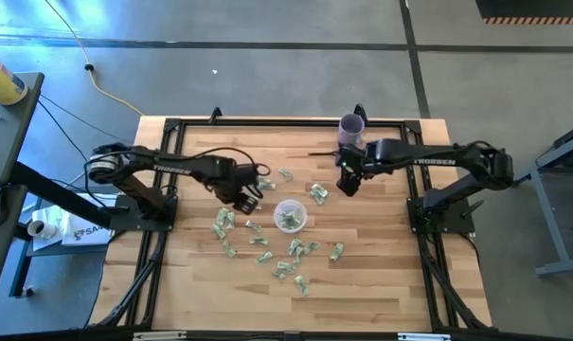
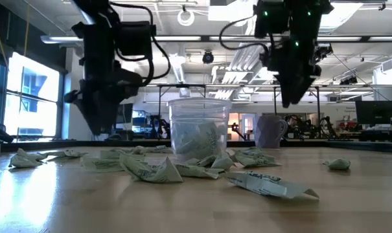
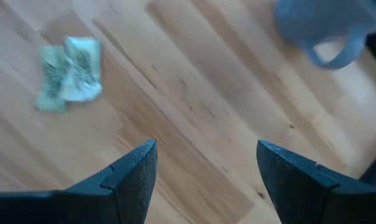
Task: Pick and place Stevia / Truvia into bins
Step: Put the green stevia packet into the transparent container
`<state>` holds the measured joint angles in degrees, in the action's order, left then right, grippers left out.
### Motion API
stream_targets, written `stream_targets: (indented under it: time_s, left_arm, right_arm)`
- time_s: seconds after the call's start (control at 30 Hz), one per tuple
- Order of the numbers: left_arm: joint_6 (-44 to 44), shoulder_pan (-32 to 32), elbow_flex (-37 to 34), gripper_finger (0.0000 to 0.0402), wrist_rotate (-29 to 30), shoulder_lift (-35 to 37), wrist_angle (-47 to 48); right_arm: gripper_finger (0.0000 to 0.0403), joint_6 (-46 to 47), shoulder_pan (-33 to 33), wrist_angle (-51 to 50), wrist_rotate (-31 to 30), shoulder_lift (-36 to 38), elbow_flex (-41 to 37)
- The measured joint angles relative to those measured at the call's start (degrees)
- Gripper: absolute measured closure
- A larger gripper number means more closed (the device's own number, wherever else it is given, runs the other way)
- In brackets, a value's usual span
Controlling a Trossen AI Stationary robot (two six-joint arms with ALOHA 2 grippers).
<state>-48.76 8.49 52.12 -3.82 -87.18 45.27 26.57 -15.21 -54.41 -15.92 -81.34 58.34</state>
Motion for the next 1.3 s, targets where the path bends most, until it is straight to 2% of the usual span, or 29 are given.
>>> stream_targets:
  time_s: [0.2,0.33,0.43,0.63,0.7,0.9,1.2,1.3]
  left_arm:
    - [-8.19,-0.59,-2.86,0.0190,0.95,-0.15,-12.12]
    - [-9.15,-0.64,-3.24,0.0160,4.39,-0.48,-12.14]
    - [-9.66,-0.63,-3.28,0.0146,4.14,-1.23,-13.33]
    - [-10.06,-0.61,-3.21,0.0147,4.14,-6.42,-22.28]
    - [-10.04,-0.61,-3.06,0.0154,4.40,-7.70,-22.64]
    - [-7.46,-0.66,-2.90,0.0209,6.05,-10.30,-21.58]
    - [2.17,-0.63,-2.36,0.0368,10.70,-10.01,-21.61]
    - [4.32,-0.63,-0.92,0.0381,11.39,-8.72,-19.30]
  right_arm:
    - [0.0139,0.40,-0.16,7.84,3.04,0.02,-5.75]
    - [0.0139,0.39,-0.14,9.83,3.31,0.02,-6.39]
    - [0.0139,0.39,-0.16,10.70,2.44,0.02,-6.37]
    - [0.0139,0.39,-0.21,12.52,2.30,0.02,-6.37]
    - [0.0139,0.39,-0.19,12.26,2.41,0.02,-6.37]
    - [0.0139,0.46,-0.19,11.56,2.69,0.02,-6.37]
    - [0.0139,-2.82,1.40,13.73,1.02,2.00,-6.37]
    - [0.0139,-3.00,2.55,15.28,-1.73,4.85,-6.35]
